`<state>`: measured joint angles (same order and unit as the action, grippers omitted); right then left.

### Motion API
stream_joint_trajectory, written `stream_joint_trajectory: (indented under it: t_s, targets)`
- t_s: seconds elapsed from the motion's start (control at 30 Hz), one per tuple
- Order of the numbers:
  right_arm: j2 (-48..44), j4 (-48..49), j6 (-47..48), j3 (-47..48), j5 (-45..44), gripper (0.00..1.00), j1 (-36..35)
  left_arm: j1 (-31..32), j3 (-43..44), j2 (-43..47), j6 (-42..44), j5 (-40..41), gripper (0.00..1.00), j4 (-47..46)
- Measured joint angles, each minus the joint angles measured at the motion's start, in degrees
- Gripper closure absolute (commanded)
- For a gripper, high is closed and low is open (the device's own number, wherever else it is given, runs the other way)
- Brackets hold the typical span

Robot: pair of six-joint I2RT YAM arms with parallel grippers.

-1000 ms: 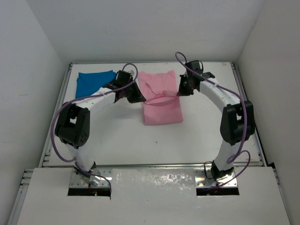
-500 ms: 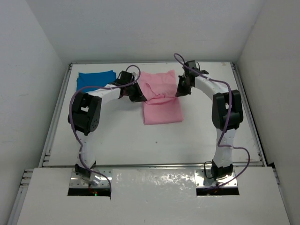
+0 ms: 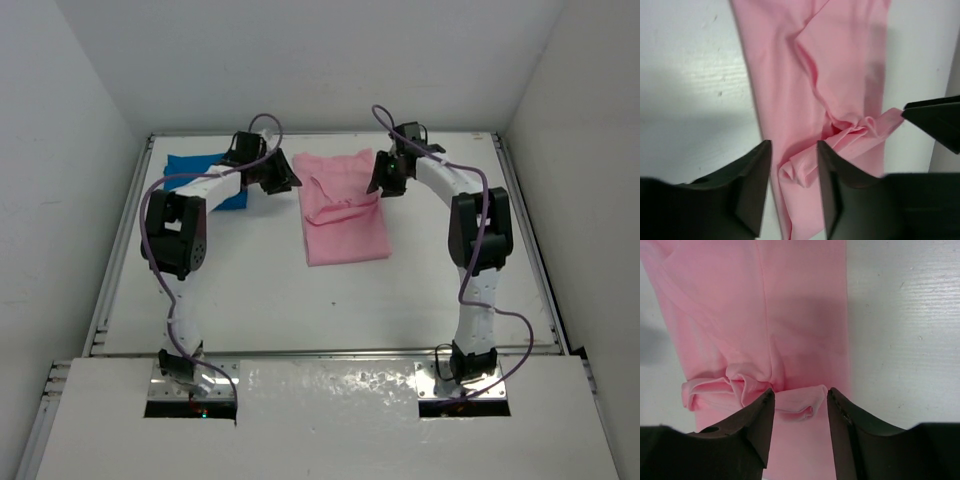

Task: Fold and stack the t-shirts
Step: Fold the folded rectangular tshirt in 1/3 of the way

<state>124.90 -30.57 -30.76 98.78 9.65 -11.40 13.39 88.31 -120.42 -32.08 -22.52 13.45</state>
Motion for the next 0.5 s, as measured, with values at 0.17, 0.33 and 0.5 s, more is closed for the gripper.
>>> stream_joint_trajectory:
  t_s: [0.17,0.33,0.5]
  targets:
    - [-3.8,1.4,2.3,-4.8,0.9,0.93,0.0,-0.2,1.8,0.6,5.9,-3.9,1.00,0.5]
    - [-9.9,2.4,3.2,-11.9,1.6,1.00,0.0,2.8,-0.4,2.0,11.7,-4.7,1.00,4.7]
    - [-11.6,2.2,3.9,-15.1,2.4,1.00,0.0,6.4,-4.6,4.5,13.6,-5.1,1.00,6.6]
